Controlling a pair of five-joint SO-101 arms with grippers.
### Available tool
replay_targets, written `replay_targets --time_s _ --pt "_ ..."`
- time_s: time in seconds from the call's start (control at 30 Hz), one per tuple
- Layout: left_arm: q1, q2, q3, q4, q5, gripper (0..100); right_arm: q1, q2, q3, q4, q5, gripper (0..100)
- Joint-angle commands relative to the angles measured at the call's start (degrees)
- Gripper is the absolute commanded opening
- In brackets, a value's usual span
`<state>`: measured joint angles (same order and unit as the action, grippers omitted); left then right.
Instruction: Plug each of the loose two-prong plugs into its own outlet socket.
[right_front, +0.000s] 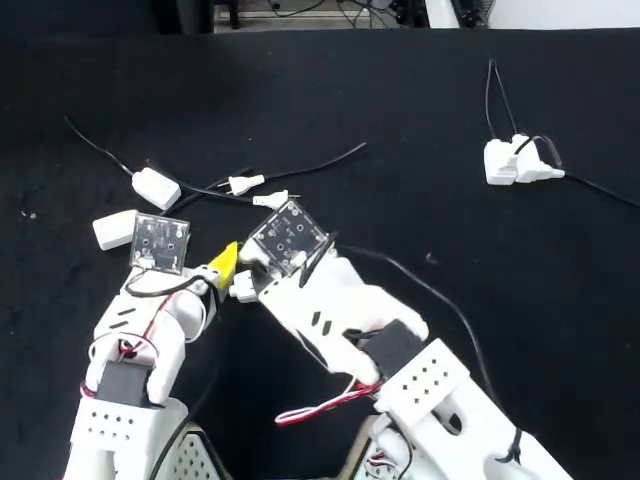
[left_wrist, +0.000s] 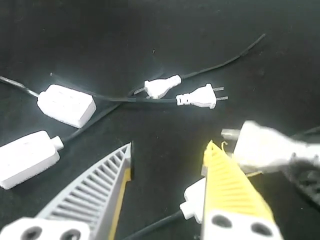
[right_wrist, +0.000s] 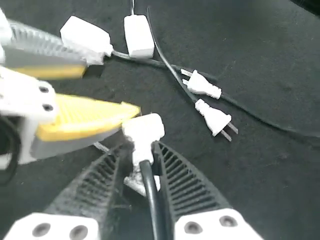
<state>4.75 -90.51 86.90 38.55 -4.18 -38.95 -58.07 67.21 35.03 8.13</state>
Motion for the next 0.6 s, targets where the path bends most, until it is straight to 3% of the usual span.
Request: replay_targets --time_s 0.0,0.37,0.57 --pt "1.2 -0.1 0.0 0.1 -0.6 23 -1.1 -2.6 -4.4 -0.3 -0.4 1.1" --pt "0.5 -0.6 -0.4 0.1 -0.6 23 -0.7 -2.6 -4.2 0.1 -0.2 1.1" --pt "-5.9 -0.6 -1.9 0.1 0.2 23 -0.6 -2.2 -4.5 2.6 0.2 1.1"
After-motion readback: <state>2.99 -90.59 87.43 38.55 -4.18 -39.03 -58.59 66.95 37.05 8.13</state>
